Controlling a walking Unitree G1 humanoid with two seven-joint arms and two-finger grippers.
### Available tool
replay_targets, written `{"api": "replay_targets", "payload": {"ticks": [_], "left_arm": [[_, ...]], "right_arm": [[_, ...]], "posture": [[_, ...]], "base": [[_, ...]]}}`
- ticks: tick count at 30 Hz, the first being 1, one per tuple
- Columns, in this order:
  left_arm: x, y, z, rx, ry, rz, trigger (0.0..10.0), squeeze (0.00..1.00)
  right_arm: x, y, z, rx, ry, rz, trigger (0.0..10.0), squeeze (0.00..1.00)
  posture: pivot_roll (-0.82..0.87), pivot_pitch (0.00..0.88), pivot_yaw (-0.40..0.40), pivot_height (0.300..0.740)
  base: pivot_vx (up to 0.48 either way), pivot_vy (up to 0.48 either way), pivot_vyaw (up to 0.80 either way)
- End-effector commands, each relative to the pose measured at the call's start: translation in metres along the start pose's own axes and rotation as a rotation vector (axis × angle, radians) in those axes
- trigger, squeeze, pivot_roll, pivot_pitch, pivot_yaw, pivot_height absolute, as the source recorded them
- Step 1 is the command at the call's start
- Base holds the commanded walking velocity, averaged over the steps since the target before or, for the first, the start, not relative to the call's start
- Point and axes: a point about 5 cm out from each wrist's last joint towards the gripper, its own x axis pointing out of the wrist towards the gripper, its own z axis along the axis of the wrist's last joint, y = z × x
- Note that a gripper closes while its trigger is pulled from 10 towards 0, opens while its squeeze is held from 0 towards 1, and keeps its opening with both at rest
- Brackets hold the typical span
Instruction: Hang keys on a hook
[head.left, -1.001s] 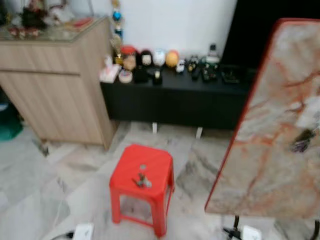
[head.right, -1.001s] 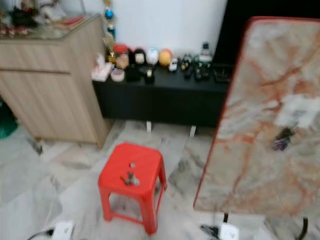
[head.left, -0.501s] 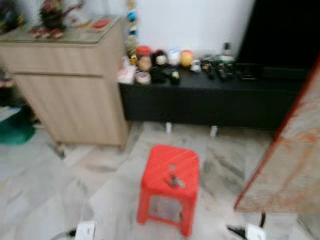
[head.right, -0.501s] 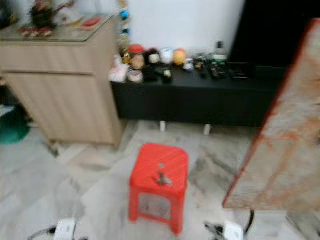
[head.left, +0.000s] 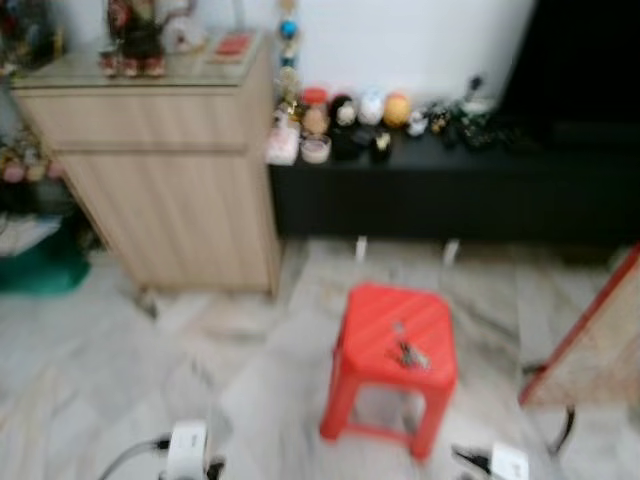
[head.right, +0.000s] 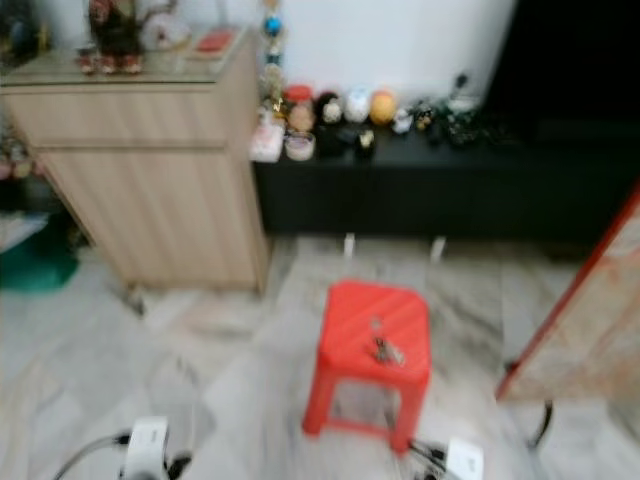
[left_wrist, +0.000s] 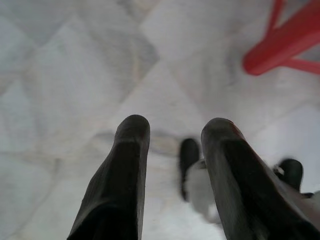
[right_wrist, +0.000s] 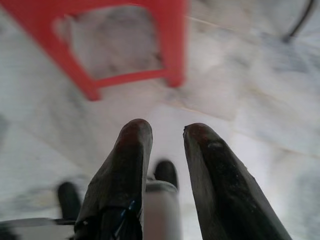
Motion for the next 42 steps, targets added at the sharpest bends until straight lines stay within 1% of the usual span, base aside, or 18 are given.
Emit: {"api": "replay_targets", "payload": {"ticks": [1,6,7,8,11,14,16,19,27,30,32,36,37,42], "left_arm": [[0.000,-0.009,-0.002,0.006,0.008,-0.022,10.0,0.00],[-0.001,-0.002,-0.005,0.005,0.016,-0.018,10.0,0.00],[-0.002,0.001,-0.007,0.000,0.017,-0.019,10.0,0.00],[-0.004,0.006,-0.012,0.015,0.022,-0.019,10.0,0.00],[-0.006,0.010,-0.017,0.006,0.028,-0.016,10.0,0.00],[-0.006,0.010,-0.017,0.006,0.029,-0.018,10.0,0.00],[-0.006,0.010,-0.017,0.007,0.029,-0.018,10.0,0.00],[-0.006,0.010,-0.017,0.010,0.027,-0.021,10.0,0.00],[-0.006,0.006,-0.016,0.013,0.025,-0.026,10.0,0.00],[-0.005,0.005,-0.015,0.011,0.023,-0.028,10.0,0.00],[-0.005,0.004,-0.015,0.011,0.023,-0.028,10.0,0.00],[-0.005,0.005,-0.015,0.011,0.023,-0.027,10.0,0.00],[-0.005,0.006,-0.015,0.011,0.023,-0.027,10.0,0.00],[-0.006,0.007,-0.016,0.019,0.027,-0.018,10.0,0.00]], "right_arm": [[-0.001,-0.013,0.002,-0.006,-0.008,-0.034,10.0,0.00],[-0.001,-0.012,0.003,-0.010,-0.012,-0.026,10.0,0.00],[-0.001,-0.011,0.003,-0.008,-0.014,-0.025,10.0,0.00],[-0.001,-0.011,0.003,-0.007,-0.016,-0.024,10.0,0.00],[0.000,-0.010,0.004,-0.007,-0.020,-0.021,10.0,0.00],[0.000,-0.009,0.005,-0.006,-0.023,-0.019,10.0,0.00],[0.000,-0.009,0.006,-0.022,-0.029,-0.021,10.0,0.00],[0.000,-0.009,0.007,-0.008,-0.039,-0.017,10.0,0.00],[0.000,-0.008,0.008,-0.010,-0.045,-0.013,10.0,0.00],[0.000,-0.006,0.009,-0.023,-0.048,-0.006,10.0,0.00],[0.000,-0.006,0.011,-0.049,-0.067,-0.001,10.0,0.00],[0.000,-0.006,0.012,-0.043,-0.072,-0.001,10.0,0.00],[0.000,-0.006,0.012,-0.023,-0.069,-0.002,10.0,0.00],[0.001,-0.005,0.014,-0.022,-0.077,0.002,10.0,0.00]], "posture": [[0.03,0.012,-0.027,0.740],[0.03,0.012,-0.027,0.740],[0.03,0.012,-0.027,0.740],[0.03,0.012,-0.027,0.740],[0.04,0.014,-0.027,0.740],[0.04,0.014,-0.027,0.740],[0.04,0.014,-0.027,0.740],[0.04,0.013,-0.028,0.740],[0.04,0.011,-0.027,0.740],[0.04,0.008,-0.029,0.740],[0.04,0.008,-0.029,0.740],[0.04,0.008,-0.029,0.740],[0.04,0.008,-0.029,0.740],[0.04,0.011,-0.030,0.740]], "base": [[0.000,0.000,0.00],[0.000,0.000,0.00],[0.000,0.000,0.00],[0.000,0.000,0.00],[0.164,0.000,0.00],[0.251,0.000,0.00],[0.264,0.000,0.00],[0.282,0.000,0.00],[0.300,0.000,0.00],[0.329,0.000,0.00],[0.330,0.000,0.00],[0.328,0.000,0.22],[0.330,0.000,0.00],[0.196,0.000,0.00]]}}
